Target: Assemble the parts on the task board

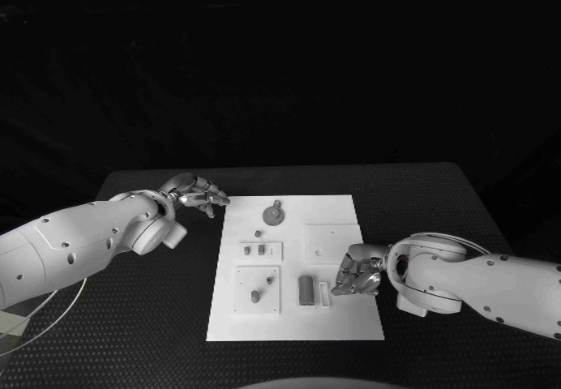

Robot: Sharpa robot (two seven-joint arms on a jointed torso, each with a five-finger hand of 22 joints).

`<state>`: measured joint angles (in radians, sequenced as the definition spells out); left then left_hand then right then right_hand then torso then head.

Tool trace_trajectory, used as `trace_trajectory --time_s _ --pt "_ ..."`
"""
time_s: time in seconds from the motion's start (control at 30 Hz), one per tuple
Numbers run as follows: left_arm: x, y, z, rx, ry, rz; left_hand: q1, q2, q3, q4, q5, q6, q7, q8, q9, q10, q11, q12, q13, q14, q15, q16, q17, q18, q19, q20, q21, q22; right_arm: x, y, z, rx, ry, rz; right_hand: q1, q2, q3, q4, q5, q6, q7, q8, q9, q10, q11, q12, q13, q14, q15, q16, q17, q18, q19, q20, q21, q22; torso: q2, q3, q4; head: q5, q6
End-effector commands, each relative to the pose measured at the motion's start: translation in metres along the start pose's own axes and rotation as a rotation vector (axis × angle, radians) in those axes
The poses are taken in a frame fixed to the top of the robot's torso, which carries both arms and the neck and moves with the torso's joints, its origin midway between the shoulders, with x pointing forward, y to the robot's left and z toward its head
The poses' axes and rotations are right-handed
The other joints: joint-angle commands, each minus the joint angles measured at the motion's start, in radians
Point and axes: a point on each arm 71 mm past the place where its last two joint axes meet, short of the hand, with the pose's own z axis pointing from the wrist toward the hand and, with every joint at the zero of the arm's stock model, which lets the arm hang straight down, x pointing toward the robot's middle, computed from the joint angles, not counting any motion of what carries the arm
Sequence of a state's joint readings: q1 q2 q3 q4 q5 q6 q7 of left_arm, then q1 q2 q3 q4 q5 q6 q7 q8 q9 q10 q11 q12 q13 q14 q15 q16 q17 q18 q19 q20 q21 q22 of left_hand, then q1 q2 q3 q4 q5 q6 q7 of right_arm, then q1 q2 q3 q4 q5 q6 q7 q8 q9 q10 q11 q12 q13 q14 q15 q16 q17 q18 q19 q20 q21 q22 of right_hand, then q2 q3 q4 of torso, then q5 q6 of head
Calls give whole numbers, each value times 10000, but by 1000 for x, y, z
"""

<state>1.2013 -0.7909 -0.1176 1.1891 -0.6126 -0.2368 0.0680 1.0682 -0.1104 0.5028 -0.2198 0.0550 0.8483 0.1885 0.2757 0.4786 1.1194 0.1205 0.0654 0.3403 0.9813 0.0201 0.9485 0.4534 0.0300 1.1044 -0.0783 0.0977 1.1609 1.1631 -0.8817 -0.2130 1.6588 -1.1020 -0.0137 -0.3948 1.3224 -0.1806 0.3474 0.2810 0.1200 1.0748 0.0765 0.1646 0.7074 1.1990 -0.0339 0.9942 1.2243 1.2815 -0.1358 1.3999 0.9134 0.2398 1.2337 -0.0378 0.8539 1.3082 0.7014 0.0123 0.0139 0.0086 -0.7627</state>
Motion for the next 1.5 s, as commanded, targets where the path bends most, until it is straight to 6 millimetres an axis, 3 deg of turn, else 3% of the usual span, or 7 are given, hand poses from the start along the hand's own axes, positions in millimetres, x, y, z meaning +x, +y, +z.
trace_trajectory --time_s 0.03,0.3,0.57,0.63,0.97,1.33,1.5 --pt "1 -2 0 101 60 -62 -52 -30 4 61 -12 -72 7 44 -13 -24 57 48 14 -9 0 -30 12 99 81 -3 -54 15 -2 0 -1 -138 -67 -266 -204 -102 128 -4 -36 -28 58 65 9 45 52 32 -16 77 10 2 -17 220 92 -17 35 173 -8 -6 2 11 31" --pt "1 -2 0 97 51 -62 -56 -32 0 65 -12 -72 7 46 -14 -24 57 48 15 -8 0 -31 14 99 82 -3 -56 17 -11 -4 0 -20 -397 -198 -725 -367 536 44 -40 -74 69 96 25 36 61 36 -17 90 18 -2 -30 220 134 -26 35 166 -18 -12 -3 22 89" --pt "-1 -1 -1 99 25 -61 -67 -36 -7 73 -12 -72 7 47 -16 -23 57 49 16 -8 0 -32 16 97 83 -2 -58 19 -30 -6 -1 -108 -948 179 -3337 -752 1671 72 -36 -141 47 121 17 26 52 44 -24 125 36 -22 -57 220 242 -81 -13 146 -17 -5 -10 27 181" --pt "-1 -1 0 102 4 -79 -100 -37 -19 102 -12 -73 7 50 -18 -23 58 49 18 -8 1 -35 20 96 84 0 -63 22 -39 -5 -2 -170 -1207 224 -3520 -810 1879 70 -49 -163 73 133 32 24 59 59 -14 132 12 -12 -52 220 257 -108 2 162 -18 -5 -16 25 213" --pt "-3 0 -2 112 -104 -412 -120 -40 -27 123 -12 -72 7 52 -20 -19 57 51 20 -8 1 -38 23 96 85 -1 -67 25 -81 -14 -3 -76 -2285 575 -3548 -906 2072 -64 -70 -222 81 151 67 7 65 84 7 135 15 5 -41 220 263 -151 36 186 -7 -4 12 -43 342" --pt "-5 1 -2 22 -130 -704 -140 -49 -37 142 -13 -71 6 56 -23 -13 55 54 23 -8 0 -41 26 96 85 -2 -73 28 -84 -30 -6 540 -1842 593 -3625 -903 2097 -47 -76 -247 89 160 84 -13 74 84 11 127 23 2 -42 220 252 -150 40 185 8 -6 -10 -54 367" --pt "-5 2 -3 21 -119 -858 -291 -116 -109 257 -22 -76 5 63 -32 -14 55 52 29 -8 -1 -52 39 96 88 -3 -93 37 -83 -39 -13 743 -566 638 -3638 -949 2103 -78 -80 -254 89 170 98 -20 74 89 16 126 24 4 -40 220 243 -151 44 187 6 0 -6 -50 351"
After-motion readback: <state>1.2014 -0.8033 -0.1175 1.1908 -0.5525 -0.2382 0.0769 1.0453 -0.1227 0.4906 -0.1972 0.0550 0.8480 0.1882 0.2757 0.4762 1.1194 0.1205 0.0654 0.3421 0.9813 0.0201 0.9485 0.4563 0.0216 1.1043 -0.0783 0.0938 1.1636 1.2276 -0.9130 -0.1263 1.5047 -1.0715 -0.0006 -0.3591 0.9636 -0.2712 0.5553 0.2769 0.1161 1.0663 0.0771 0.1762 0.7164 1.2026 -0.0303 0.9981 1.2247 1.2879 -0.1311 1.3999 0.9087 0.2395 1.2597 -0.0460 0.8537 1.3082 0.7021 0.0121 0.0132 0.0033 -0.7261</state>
